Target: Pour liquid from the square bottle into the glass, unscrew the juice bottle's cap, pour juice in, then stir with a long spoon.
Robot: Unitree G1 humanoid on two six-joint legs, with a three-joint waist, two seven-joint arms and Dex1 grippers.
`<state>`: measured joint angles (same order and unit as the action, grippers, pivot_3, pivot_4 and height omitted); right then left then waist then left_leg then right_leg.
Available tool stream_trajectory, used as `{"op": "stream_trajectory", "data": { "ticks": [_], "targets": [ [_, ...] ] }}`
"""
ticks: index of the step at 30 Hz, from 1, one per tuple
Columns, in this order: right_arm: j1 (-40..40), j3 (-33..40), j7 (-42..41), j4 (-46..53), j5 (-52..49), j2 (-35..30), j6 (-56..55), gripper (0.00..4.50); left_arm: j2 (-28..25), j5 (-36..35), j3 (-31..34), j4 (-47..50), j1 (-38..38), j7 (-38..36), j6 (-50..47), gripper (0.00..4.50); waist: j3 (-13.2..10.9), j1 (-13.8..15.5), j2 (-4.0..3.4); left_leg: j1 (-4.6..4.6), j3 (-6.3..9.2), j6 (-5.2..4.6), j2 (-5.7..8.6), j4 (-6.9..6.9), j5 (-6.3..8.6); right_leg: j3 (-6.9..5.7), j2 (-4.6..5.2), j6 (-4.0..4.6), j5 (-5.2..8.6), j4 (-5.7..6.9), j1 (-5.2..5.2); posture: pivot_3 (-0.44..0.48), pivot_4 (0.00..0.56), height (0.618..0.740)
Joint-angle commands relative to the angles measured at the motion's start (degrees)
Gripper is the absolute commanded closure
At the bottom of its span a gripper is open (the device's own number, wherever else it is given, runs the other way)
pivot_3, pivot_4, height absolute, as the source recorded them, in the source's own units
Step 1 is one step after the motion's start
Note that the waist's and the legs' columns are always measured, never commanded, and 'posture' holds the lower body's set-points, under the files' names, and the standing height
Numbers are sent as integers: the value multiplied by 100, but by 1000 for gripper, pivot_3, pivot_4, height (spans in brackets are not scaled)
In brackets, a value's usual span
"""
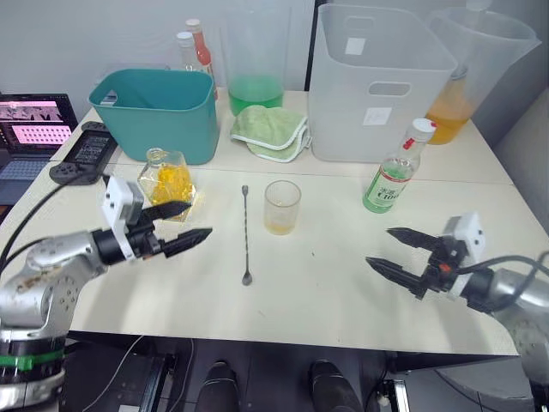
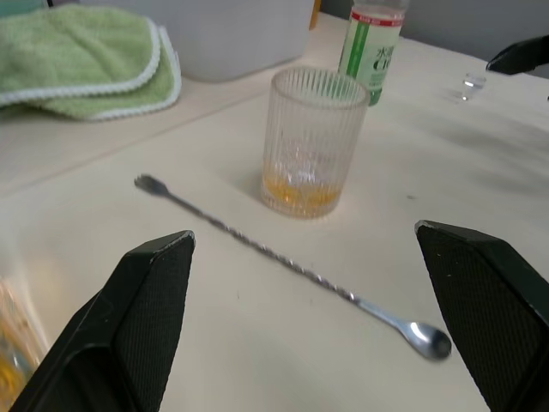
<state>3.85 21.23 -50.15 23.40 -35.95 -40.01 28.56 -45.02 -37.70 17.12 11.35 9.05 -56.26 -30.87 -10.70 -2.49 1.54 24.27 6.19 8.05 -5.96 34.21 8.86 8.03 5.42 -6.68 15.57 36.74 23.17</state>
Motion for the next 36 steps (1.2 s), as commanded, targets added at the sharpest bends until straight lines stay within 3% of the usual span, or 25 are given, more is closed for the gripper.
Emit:
{"op": "stream_trajectory", "data": {
  "ticks": [1, 9, 13, 20, 26, 29, 36],
  "targets": [
    [671, 537, -153, 224, -58, 101, -396, 0, 37, 285, 505, -72, -563, 119, 514, 143, 1, 4, 0, 0, 0, 0, 0, 0, 0, 0, 0, 1, 1, 0, -1, 0, 150, 734],
    [1446, 1900, -504, -1184, -251, 325, -1217, 0, 192, 415, 983, -345, -1488, -19, 1122, 143, 3, 27, 5, -5, 0, 1, 0, -1, 0, 0, 0, 30, 47, -2, -9, 0, 150, 734],
    [1290, 2217, -559, -1940, -209, 187, -1430, 0, 202, 359, 990, -567, -1402, 1, 1039, 143, 5, -5, 5, -12, -1, 0, 0, -2, 0, 0, 0, 26, 52, -2, -13, 0, 150, 734],
    [1005, 2140, -515, -1982, -258, 6, -1365, 0, 160, 361, 594, -434, -905, -57, 923, 143, 6, -10, 3, -12, 0, 0, 0, -4, 0, 0, 0, 24, 50, 2, -15, 0, 150, 734],
    [199, 1800, -64, -1606, -521, -148, -703, 0, 145, -406, 421, 221, -110, 135, -65, 143, 9, -11, -1, -10, 0, 0, 0, -2, -3, 1, -1, 1, 30, 3, -16, 0, 150, 734],
    [-1165, 1189, 389, -1648, -682, -397, -120, 0, 182, -978, 315, 804, 213, 277, -544, 143, 8, -110, -7, -13, 0, -3, 0, -12, -2, 1, -1, 10, 26, 5, -17, 0, 150, 734],
    [-3211, -51, 592, -2630, 1, -422, -16, 0, 176, -1705, 461, 1550, 232, 623, -943, 143, 7, -136, -9, -10, 0, -8, 0, -22, -7, 1, -2, 11, 28, 4, -15, 0, 150, 734]
  ]
}}
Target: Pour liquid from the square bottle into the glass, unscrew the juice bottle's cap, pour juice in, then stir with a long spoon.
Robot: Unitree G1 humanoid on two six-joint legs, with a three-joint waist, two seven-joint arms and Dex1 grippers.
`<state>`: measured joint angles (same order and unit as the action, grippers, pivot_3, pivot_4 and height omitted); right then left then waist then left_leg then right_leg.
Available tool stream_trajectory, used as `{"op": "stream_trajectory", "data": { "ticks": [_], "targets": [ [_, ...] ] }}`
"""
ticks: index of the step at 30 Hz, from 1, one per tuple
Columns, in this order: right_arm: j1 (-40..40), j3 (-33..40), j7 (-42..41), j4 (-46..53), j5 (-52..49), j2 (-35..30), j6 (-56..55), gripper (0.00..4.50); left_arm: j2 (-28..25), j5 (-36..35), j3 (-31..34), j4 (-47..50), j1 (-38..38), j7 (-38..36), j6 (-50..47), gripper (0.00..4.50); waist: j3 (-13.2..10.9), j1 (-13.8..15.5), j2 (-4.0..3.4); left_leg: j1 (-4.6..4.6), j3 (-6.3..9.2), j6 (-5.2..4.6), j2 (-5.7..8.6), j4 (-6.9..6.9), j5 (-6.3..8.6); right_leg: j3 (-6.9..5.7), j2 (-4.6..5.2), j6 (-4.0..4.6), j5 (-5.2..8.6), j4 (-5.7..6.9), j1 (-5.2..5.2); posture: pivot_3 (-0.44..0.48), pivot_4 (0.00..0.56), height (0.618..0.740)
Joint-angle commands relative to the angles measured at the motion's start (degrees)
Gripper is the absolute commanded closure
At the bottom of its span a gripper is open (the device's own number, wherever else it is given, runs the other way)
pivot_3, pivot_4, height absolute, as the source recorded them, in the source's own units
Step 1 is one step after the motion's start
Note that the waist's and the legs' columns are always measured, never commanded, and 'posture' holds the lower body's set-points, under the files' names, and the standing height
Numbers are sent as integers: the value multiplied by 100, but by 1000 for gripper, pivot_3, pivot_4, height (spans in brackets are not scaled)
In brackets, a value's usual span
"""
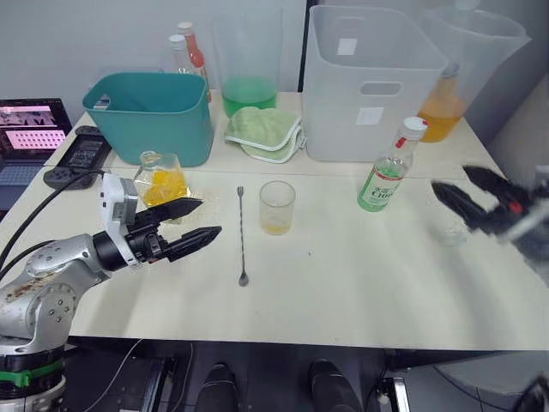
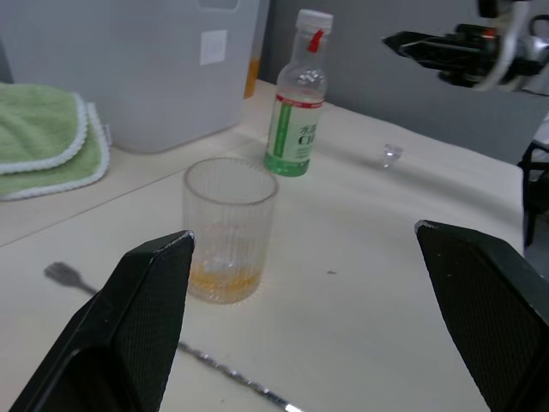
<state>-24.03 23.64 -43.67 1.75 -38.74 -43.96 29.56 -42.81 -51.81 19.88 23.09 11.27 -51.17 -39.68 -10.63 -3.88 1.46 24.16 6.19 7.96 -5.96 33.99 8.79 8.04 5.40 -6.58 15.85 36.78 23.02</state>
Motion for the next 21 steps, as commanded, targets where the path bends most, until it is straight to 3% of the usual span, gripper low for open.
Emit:
{"op": "stream_trajectory", "data": {
  "ticks": [1, 5, 17, 21],
  "targets": [
    [-573, -379, -109, -637, 357, -15, -183, 0, -54, -330, 184, 435, 5, 142, -75, 143, 0, 22, 0, 4, 0, 0, 0, -2, 0, 0, 0, 0, 0, -2, 3, 0, 150, 734],
    [-1410, -816, -159, -1680, 899, 117, -639, 0, -146, -525, 261, 642, 29, 289, -125, 143, -1, 45, 0, 6, 0, 0, 0, -2, -1, 0, 0, 1, 0, -3, 4, 0, 150, 734],
    [-2649, -1162, -506, -3591, 1597, 512, -1498, 0, -118, -350, 464, 902, -497, 567, 163, 143, -3, -10, -3, 3, 0, 2, 0, -8, -2, 0, -1, 2, 0, 0, 7, 0, 150, 734],
    [-2971, -1117, -580, -4223, 1705, 595, -1771, 1170, -92, -307, 440, 920, -530, 637, 222, 0, -3, -2, -4, 3, 0, 3, 0, -10, -3, 0, -1, 2, 0, 0, 7, 0, 150, 734]
  ]
}}
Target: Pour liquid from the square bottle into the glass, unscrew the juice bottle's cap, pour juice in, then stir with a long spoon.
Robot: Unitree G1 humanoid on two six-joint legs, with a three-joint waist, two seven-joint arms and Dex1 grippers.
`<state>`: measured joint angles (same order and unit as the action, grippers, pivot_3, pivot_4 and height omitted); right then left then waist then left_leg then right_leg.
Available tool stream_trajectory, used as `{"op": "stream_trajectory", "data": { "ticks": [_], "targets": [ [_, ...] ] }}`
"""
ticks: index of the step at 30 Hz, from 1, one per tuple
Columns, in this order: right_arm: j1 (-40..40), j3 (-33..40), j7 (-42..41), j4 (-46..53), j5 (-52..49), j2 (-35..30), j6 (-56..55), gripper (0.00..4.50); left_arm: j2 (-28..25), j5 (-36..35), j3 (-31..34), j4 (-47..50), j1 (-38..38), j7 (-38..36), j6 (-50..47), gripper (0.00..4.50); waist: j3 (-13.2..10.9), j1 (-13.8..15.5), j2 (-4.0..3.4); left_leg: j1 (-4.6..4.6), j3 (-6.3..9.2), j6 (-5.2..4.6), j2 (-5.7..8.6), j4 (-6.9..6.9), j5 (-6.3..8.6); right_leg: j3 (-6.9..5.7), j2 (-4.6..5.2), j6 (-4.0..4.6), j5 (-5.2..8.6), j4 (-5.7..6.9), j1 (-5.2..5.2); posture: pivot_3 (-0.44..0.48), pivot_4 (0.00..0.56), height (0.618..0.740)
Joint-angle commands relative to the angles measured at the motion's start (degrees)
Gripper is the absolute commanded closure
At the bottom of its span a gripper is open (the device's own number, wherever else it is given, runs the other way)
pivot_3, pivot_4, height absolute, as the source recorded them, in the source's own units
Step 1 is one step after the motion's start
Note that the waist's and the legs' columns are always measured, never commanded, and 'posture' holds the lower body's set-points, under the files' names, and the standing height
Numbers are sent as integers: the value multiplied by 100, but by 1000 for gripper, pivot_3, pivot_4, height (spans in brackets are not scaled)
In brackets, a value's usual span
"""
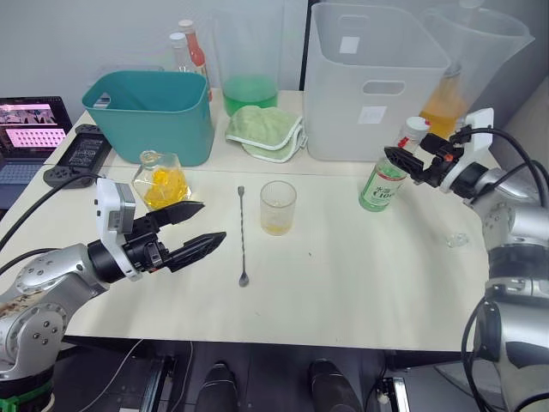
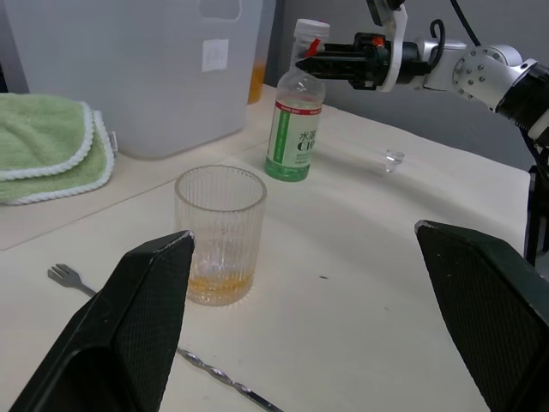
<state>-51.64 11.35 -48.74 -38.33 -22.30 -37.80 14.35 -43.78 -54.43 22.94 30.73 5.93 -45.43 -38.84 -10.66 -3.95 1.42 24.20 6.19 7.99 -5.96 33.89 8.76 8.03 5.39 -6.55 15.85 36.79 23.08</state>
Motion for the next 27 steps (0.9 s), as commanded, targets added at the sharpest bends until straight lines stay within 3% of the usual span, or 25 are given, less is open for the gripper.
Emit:
{"op": "stream_trajectory", "data": {
  "ticks": [1, 4, 6, 12, 16, 18, 22, 27],
  "targets": [
    [-255, 120, -97, -309, 74, -15, -289, 1512, 11, -41, 117, 155, 12, 78, 145, 0, 0, 6, 0, 0, 0, 0, 0, 0, 0, 0, 0, 0, 0, 0, 0, 0, 150, 734],
    [-321, 147, -216, -415, 81, -16, -370, 2561, 42, -36, 67, 136, 41, 75, 172, 0, 0, 6, 0, 1, 0, 0, 0, 0, 0, 0, 0, 0, 0, -1, 0, 0, 150, 734],
    [-242, 171, -267, -191, 19, -47, -261, 2935, 33, -19, 13, 50, 104, 18, 197, 0, 0, 1, 0, 0, 0, 0, 0, 0, 0, 0, 0, 0, 0, -1, 0, 0, 150, 734],
    [243, 267, -414, 1262, -329, -160, 453, 2958, -14, 35, -261, -301, 443, -241, 223, 0, -4, 4, -7, 2, 0, 0, 0, -3, 0, 0, 0, -1, 1, 2, 3, 0, 150, 734],
    [992, 185, -381, 4133, -1435, -329, 2070, 2958, -94, 284, -739, -762, 845, -768, 301, 0, -18, 32, -36, 8, 0, 0, 0, -3, 0, 0, -1, -2, 1, 5, 11, 0, 150, 734],
    [1142, 222, -226, 4617, -1637, -336, 2414, 2958, -107, 357, -813, -855, 907, -926, 342, 0, -17, -8, -37, 5, 0, 0, 0, -6, 0, 0, -2, 0, 3, 10, 13, 0, 150, 734],
    [1914, -261, 5, 6725, -2364, -321, 3154, 2958, -124, 617, -1286, -1488, 1488, -1477, 394, 0, -16, 37, -35, 3, 1, -1, -1, -4, 0, 0, -5, 4, 7, 14, 11, 0, 150, 734],
    [2254, -980, 624, 7693, -2334, 120, 3244, 2958, -322, 483, -1240, -1747, 1693, -1839, 107, 0, -17, 51, -31, 10, 1, 0, -1, 1, 0, 0, -4, 4, 8, 11, 14, 0, 150, 734]
  ]
}}
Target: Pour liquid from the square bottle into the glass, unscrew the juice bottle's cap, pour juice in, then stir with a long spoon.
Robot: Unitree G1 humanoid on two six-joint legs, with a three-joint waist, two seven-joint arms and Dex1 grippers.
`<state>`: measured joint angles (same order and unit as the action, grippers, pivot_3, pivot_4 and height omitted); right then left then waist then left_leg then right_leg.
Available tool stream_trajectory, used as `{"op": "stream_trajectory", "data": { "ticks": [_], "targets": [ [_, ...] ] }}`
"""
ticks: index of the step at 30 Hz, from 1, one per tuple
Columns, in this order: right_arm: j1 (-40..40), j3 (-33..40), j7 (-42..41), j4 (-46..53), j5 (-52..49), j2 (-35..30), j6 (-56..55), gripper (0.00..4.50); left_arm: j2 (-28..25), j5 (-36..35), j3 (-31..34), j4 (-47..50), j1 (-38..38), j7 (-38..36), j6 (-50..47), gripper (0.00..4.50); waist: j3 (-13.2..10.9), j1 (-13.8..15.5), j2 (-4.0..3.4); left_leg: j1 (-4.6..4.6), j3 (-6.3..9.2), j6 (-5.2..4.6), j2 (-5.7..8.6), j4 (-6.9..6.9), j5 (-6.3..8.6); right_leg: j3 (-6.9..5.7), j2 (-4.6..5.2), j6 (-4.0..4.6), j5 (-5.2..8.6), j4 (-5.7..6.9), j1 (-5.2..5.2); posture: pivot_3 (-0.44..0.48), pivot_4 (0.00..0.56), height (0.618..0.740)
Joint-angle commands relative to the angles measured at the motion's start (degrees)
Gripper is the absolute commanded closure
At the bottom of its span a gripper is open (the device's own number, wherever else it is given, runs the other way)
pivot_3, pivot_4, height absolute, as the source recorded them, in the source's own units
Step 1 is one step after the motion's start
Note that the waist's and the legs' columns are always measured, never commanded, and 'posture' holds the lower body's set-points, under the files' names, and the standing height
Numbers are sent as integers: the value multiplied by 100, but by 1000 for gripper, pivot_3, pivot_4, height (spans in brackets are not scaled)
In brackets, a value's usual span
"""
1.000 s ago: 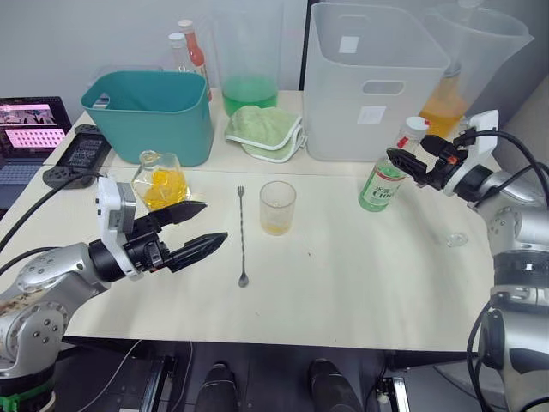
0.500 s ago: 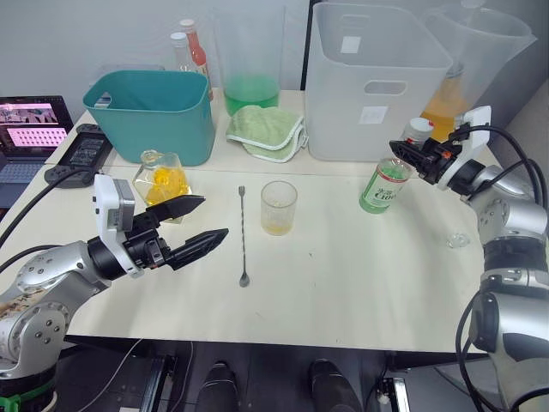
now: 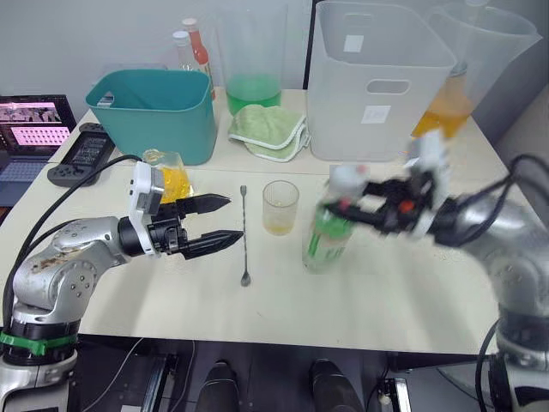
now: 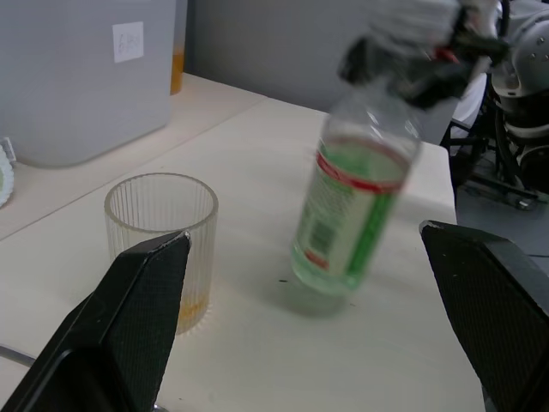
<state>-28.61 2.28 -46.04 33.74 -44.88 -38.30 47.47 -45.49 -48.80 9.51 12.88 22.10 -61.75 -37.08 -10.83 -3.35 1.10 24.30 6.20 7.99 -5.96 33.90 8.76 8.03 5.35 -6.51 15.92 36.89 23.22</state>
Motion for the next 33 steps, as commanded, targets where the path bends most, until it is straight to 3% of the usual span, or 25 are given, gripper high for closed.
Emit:
{"op": "stream_trajectory", "data": {
  "ticks": [1, 13, 30, 33],
  "targets": [
    [-9, -172, 429, 554, -44, 232, -66, 2958, -176, -71, 117, 33, 78, -241, -84, 0, 0, -13, 0, 0, 0, 0, 0, 0, 0, 0, 1, 0, 0, 1, 2, 0, 150, 734],
    [229, -901, 538, 265, 818, 587, -723, 2958, -454, 193, 232, 603, -420, -509, 63, 0, 1, 52, 9, -1, 0, 0, 0, -1, 0, 0, 0, 2, 1, 0, 1, 0, 150, 734],
    [85, -889, 671, -211, 1259, 907, -1066, 2958, -473, 80, 245, 741, -389, -318, 6, 0, 0, 75, 12, -1, 0, 0, -1, 0, -2, 0, -1, 3, 1, 2, 1, 0, 150, 734],
    [183, -819, 660, -165, 1039, 921, -896, 1577, -468, 96, 257, 723, -415, -334, 10, 0, 0, 75, 12, -2, 0, 0, -1, -1, -2, 0, -1, 3, 1, 2, 1, 0, 150, 734]
  ]
}}
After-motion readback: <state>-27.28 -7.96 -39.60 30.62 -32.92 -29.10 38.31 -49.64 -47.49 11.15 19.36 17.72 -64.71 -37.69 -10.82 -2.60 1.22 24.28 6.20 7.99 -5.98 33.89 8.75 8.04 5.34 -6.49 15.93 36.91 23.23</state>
